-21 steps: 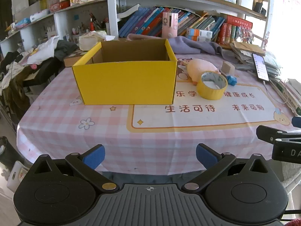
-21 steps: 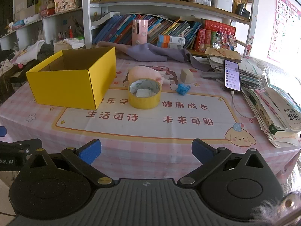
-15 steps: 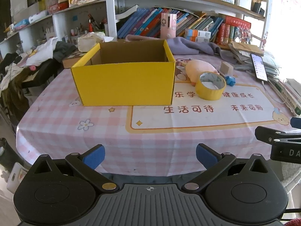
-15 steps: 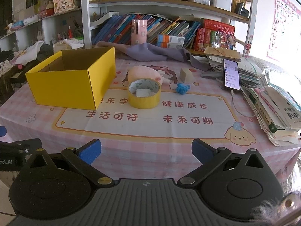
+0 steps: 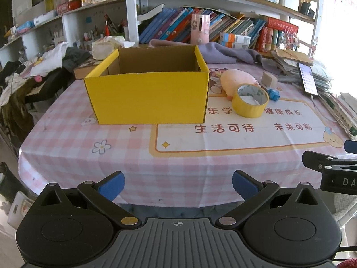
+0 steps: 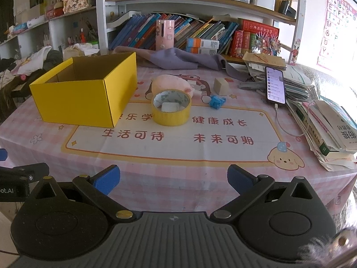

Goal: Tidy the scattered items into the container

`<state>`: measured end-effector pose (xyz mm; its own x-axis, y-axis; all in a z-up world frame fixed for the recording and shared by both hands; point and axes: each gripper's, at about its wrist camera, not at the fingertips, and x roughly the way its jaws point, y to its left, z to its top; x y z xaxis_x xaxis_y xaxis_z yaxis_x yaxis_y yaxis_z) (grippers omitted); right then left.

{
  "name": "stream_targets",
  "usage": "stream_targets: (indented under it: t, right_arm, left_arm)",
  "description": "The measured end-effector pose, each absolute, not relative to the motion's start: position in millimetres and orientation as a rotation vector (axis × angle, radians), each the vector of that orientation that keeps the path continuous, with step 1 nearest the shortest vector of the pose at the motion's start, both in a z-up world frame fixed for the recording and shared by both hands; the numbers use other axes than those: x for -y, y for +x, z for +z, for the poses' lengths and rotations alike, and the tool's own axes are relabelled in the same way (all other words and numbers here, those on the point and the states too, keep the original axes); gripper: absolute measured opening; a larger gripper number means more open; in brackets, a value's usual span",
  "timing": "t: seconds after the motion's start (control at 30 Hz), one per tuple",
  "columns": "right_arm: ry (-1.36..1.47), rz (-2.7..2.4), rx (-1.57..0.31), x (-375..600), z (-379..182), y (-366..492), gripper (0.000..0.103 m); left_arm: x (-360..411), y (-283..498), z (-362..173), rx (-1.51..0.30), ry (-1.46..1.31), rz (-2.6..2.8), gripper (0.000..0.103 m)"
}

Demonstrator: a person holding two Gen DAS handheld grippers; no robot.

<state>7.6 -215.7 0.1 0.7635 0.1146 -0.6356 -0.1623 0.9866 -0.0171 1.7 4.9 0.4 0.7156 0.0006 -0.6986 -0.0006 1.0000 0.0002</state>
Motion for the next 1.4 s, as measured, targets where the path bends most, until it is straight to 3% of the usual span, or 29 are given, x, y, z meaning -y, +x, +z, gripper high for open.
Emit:
stream_targets:
  t: [1.4]
  right_arm:
    - [-0.090,0.139,-0.689,221.6,-6.8,29.1,0.103]
  left_arm:
    - [9.6,28.8,-7.4,-0.814,-0.009,-0.074,0.103]
